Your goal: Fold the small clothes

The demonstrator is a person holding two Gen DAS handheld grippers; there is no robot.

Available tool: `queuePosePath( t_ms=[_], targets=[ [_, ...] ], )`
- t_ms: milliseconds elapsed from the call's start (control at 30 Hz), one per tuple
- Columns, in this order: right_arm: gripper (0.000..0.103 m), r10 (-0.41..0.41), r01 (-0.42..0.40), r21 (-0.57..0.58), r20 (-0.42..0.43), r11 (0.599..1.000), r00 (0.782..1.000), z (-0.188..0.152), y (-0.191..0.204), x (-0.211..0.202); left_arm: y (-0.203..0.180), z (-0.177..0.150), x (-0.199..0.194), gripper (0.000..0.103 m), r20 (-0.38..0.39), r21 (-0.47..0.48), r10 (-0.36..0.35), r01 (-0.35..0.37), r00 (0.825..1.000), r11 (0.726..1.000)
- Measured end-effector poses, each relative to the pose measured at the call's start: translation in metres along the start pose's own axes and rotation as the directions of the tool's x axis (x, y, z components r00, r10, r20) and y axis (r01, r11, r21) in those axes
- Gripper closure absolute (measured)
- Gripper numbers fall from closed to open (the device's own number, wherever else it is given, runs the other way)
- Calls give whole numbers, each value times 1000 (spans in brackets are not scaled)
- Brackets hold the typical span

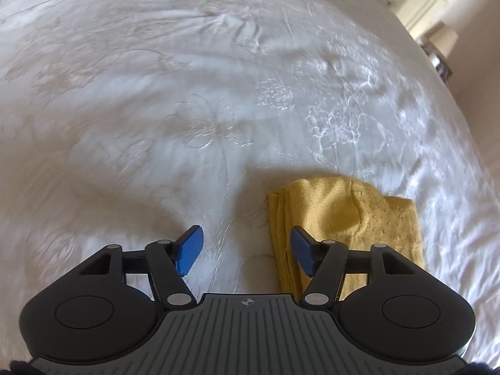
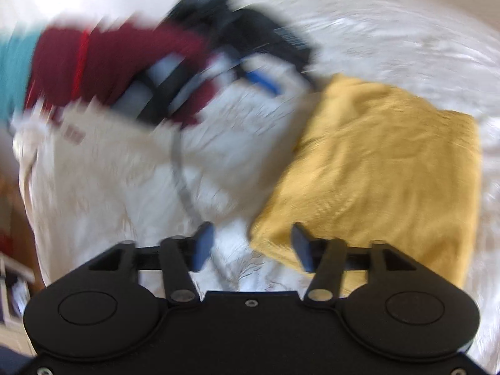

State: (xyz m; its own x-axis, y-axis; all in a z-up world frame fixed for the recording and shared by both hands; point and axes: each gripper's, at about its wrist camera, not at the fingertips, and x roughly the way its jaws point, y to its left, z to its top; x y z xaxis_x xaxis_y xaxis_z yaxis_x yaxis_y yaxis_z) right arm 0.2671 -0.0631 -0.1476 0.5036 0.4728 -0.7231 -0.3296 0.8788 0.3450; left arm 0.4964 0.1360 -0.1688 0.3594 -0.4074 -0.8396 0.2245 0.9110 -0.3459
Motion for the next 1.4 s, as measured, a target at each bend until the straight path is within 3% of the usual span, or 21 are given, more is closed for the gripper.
queuePosePath(
  t_ms=[200, 233, 567, 800, 1033, 1167, 1400],
  targets=[
    [7, -91, 74, 235, 60, 969, 994, 3, -54, -30, 4, -30, -27, 5, 9, -94, -87, 87, 996, 992],
    [0, -104, 84, 266, 62, 960, 993, 6, -65, -32, 3, -36, -29, 4, 9, -106, -91, 91, 996, 990],
    [0, -153, 110, 432, 65, 895, 986, 33, -152, -24, -35, -69, -18, 0, -32, -86, -128, 125, 991, 988],
    [0, -85, 61, 473, 29, 879, 996, 52, -188, 11, -57, -74, 14, 0, -67, -13, -87, 86, 994, 996],
    [0, 27, -9, 515, -29, 857, 999, 51, -208, 51, -50, -62, 45, 0, -89, -54, -79, 74, 993, 996],
    [0, 92, -90, 548, 24, 832, 996, 49, -216, 62, -46, -50, 60, 0, -101, -49, -100, 96, 990, 994],
    [0, 209, -232, 624, 111, 746, 972, 45, -236, 68, -50, -32, 70, 1, -106, -30, -134, 132, 985, 991]
  ],
)
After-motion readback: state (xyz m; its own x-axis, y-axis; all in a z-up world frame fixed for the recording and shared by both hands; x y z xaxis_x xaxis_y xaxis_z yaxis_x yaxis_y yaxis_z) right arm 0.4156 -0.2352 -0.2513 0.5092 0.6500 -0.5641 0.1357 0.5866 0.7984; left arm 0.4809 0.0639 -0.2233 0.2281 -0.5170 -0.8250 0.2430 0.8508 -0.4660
